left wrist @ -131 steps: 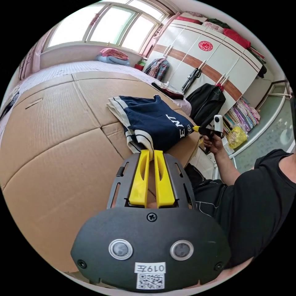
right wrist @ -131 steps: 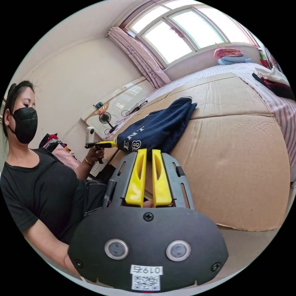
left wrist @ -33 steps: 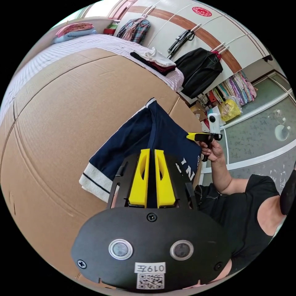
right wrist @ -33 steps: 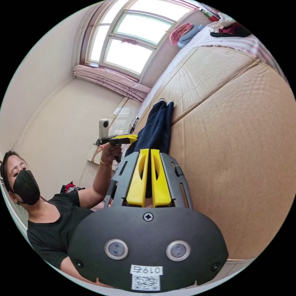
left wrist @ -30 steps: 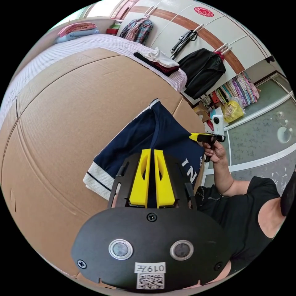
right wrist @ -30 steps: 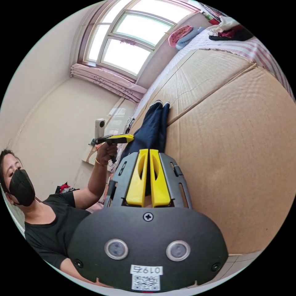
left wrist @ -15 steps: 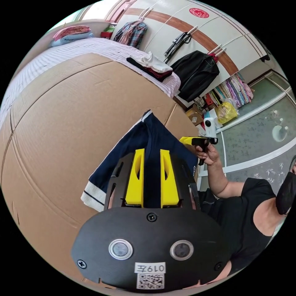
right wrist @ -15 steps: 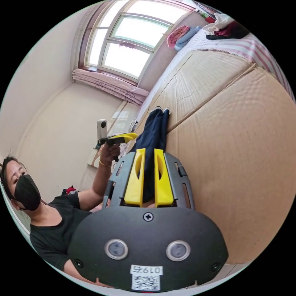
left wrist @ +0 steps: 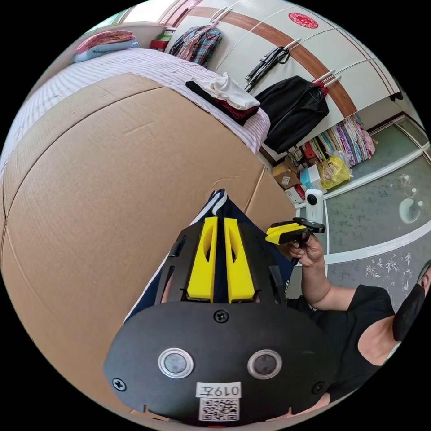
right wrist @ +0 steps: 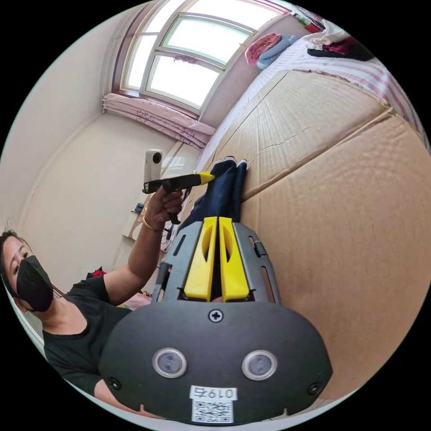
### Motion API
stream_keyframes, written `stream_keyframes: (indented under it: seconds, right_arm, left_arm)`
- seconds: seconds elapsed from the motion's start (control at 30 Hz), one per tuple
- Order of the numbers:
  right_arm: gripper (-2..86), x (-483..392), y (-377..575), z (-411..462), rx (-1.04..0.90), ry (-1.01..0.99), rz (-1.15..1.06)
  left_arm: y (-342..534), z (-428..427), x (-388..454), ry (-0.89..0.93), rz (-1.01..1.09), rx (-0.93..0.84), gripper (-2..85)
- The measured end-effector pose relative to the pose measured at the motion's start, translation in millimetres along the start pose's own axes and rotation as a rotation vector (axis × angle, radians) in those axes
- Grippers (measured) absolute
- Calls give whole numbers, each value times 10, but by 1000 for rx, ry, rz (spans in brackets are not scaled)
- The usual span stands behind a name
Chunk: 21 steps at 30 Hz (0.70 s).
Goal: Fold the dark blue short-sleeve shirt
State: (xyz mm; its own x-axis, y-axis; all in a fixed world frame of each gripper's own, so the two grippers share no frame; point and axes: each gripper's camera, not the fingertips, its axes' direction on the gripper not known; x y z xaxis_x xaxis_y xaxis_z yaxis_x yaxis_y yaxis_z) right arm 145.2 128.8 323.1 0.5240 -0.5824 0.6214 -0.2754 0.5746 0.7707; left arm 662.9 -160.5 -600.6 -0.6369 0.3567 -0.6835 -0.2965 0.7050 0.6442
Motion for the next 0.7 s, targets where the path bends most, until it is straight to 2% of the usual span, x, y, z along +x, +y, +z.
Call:
stream_keyframes:
  seconds: [0.2, 0.4, 0.57, 0.7]
  right_arm:
    - [13, 137, -88, 84, -15, -38, 34]
    - [68, 49, -577, 148, -57, 32, -29]
    - [48, 88, -920, 443, -155, 72, -34]
    - [5, 143, -948, 402, -110, 68, -32]
  left_arm:
    - [-100, 174, -218, 20, -15, -23, 17]
    - [-219, 192, -408, 69, -24, -22, 10]
    - [-315, 235, -579, 101, -45, -24, 10]
    - [-361, 217, -704, 118, -60, -20, 15]
